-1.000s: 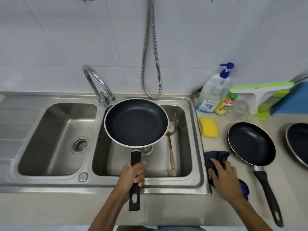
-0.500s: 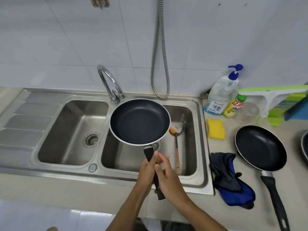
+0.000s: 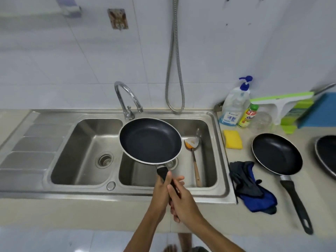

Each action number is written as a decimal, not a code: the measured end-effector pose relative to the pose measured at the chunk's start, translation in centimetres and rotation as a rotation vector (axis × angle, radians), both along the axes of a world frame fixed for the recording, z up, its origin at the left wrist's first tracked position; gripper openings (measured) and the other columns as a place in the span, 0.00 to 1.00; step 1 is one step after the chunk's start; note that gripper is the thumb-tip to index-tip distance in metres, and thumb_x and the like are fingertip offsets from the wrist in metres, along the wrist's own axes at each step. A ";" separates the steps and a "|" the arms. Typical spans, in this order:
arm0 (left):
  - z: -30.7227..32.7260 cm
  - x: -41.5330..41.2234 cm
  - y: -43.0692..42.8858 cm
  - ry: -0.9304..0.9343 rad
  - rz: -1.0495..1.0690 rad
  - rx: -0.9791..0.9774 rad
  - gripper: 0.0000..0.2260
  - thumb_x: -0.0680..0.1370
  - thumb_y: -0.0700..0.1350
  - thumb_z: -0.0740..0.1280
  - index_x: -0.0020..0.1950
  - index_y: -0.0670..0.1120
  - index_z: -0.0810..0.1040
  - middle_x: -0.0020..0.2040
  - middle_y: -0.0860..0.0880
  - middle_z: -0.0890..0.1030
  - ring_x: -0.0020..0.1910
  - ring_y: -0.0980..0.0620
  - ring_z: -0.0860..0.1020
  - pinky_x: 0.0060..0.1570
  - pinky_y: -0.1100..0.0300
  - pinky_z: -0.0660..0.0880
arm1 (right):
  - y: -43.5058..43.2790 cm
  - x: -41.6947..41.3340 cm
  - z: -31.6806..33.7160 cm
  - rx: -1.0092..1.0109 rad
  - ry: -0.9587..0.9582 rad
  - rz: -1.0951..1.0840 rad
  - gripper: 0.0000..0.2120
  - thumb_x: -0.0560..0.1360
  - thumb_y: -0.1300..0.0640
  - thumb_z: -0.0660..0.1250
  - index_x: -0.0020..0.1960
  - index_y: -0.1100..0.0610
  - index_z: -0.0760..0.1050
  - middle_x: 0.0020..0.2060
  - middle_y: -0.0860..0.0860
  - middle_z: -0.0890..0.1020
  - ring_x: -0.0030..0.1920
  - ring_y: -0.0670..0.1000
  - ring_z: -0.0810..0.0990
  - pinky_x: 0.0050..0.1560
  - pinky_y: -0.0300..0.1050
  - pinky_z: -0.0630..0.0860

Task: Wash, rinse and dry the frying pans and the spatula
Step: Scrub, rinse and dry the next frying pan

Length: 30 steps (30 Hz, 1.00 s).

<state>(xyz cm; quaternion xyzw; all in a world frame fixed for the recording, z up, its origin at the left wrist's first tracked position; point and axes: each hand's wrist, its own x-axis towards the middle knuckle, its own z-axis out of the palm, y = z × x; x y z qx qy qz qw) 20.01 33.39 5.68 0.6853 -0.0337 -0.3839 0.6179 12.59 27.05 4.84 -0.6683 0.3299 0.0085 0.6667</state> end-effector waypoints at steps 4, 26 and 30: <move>0.4 0.8 1.3 -0.003 -0.079 -0.078 0.14 0.84 0.49 0.65 0.70 0.55 0.73 0.53 0.47 0.87 0.52 0.47 0.86 0.46 0.52 0.83 | 0.5 -1.1 1.0 -0.065 -0.012 -0.053 0.24 0.80 0.39 0.64 0.73 0.32 0.62 0.29 0.40 0.75 0.28 0.43 0.71 0.28 0.38 0.70; 4.8 -15.8 -15.2 -0.096 -0.498 -0.233 0.20 0.82 0.41 0.68 0.71 0.57 0.72 0.58 0.43 0.85 0.58 0.43 0.84 0.53 0.51 0.82 | -14.1 -21.8 4.5 -0.353 -0.113 -0.280 0.35 0.76 0.36 0.66 0.79 0.42 0.59 0.60 0.36 0.78 0.57 0.28 0.75 0.54 0.25 0.73; 4.8 -23.5 -22.2 -0.131 -0.536 -0.237 0.21 0.81 0.41 0.69 0.70 0.59 0.72 0.54 0.35 0.84 0.55 0.42 0.83 0.59 0.45 0.80 | -20.3 -30.0 5.2 -0.373 -0.159 -0.342 0.33 0.77 0.38 0.68 0.78 0.41 0.60 0.63 0.34 0.76 0.62 0.30 0.74 0.57 0.24 0.71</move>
